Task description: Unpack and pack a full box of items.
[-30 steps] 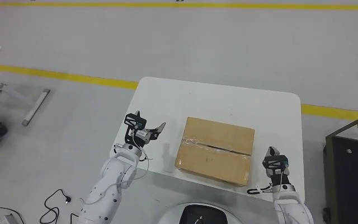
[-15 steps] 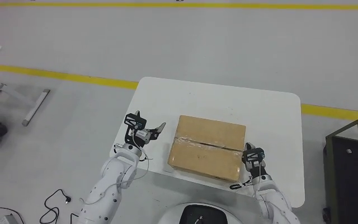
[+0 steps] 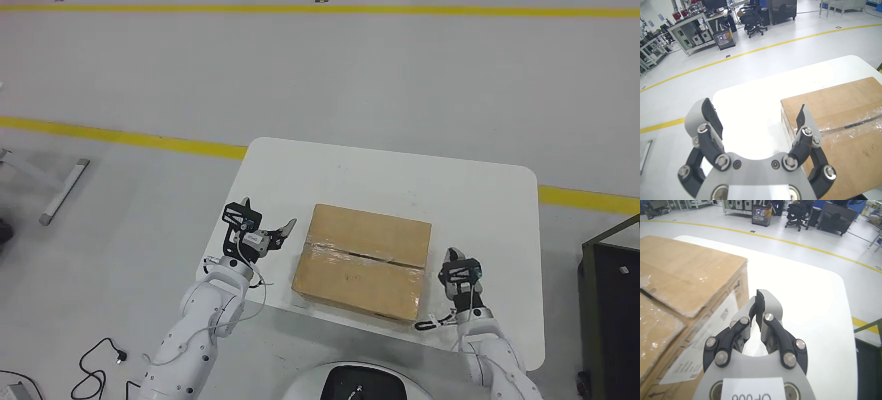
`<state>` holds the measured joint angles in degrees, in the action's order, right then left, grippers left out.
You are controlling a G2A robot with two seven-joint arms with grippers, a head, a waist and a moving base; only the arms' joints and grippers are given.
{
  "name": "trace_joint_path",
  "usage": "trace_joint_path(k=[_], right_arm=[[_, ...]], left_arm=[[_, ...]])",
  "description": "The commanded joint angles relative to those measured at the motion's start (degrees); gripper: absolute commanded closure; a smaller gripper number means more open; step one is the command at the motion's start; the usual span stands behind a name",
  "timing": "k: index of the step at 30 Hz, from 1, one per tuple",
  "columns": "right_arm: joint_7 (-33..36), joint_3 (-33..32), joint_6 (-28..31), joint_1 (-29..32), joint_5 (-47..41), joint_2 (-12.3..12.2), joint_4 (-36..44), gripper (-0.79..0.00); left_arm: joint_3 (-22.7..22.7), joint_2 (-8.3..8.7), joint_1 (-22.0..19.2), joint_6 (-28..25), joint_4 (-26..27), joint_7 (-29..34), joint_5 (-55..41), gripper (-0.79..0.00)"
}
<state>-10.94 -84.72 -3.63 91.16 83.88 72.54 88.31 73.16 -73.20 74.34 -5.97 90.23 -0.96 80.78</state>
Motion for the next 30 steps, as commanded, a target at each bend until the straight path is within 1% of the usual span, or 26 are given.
trace_joint_path(k=[1, 4, 7, 9, 12, 14, 19, 21, 25, 30], right_arm=[[-0.66, -2.49, -1.02, 1.33, 0.22, -0.25, 2.28, 0.000], [-0.97, -5.48, -2.16, 3.89, 0.84, -0.55, 6.06, 0.000], [-0.46, -8.02, -5.65, 6.15, 3.34, -0.71, 9.19, 0.000], [0.13, -8.85, -6.51, 7.39, 2.88, -0.66, 11.08, 0.000], [0.77, -9.86, -5.95, 8.83, 2.61, -0.69, 12.62, 0.000], [0.79, -10.24, -5.90, 9.32, 2.68, -0.67, 12.74, 0.000], [0.80, -10.30, -5.86, 9.22, 2.93, -0.55, 11.52, 0.000], [0.83, -10.34, -5.89, 9.03, 3.02, -0.51, 11.09, 0.000], [0.90, -10.53, -5.91, 8.63, 3.11, -0.43, 10.62, 0.000], [1.10, -10.69, -6.00, 8.29, 2.19, -0.26, 10.47, 0.000]], left_arm=[[0.00, 0.00, 0.00, 0.00, 0.00, 0.00, 0.00, -0.785], [0.00, 0.00, 0.00, 0.00, 0.00, 0.00, 0.00, -0.785], [0.00, 0.00, 0.00, 0.00, 0.00, 0.00, 0.00, -0.785], [-0.31, -0.11, 0.21, -0.64, 1.42, -0.47, -1.49, -0.785], [-1.33, -0.19, 0.40, -2.25, 3.87, 0.26, -1.91, -0.785], [-2.34, -0.30, 0.42, -3.19, 5.37, 1.41, -2.35, -0.785], [-6.77, -0.64, -0.08, -6.82, 8.79, 4.77, -1.27, -0.785], [-9.03, -0.81, -0.32, -8.28, 9.38, 6.09, -0.37, -0.785], [-12.94, -1.29, -1.10, -8.94, 8.68, 8.13, 1.29, -0.785], [-12.94, -1.29, -1.10, -8.94, 8.68, 8.13, 1.29, -0.785]])
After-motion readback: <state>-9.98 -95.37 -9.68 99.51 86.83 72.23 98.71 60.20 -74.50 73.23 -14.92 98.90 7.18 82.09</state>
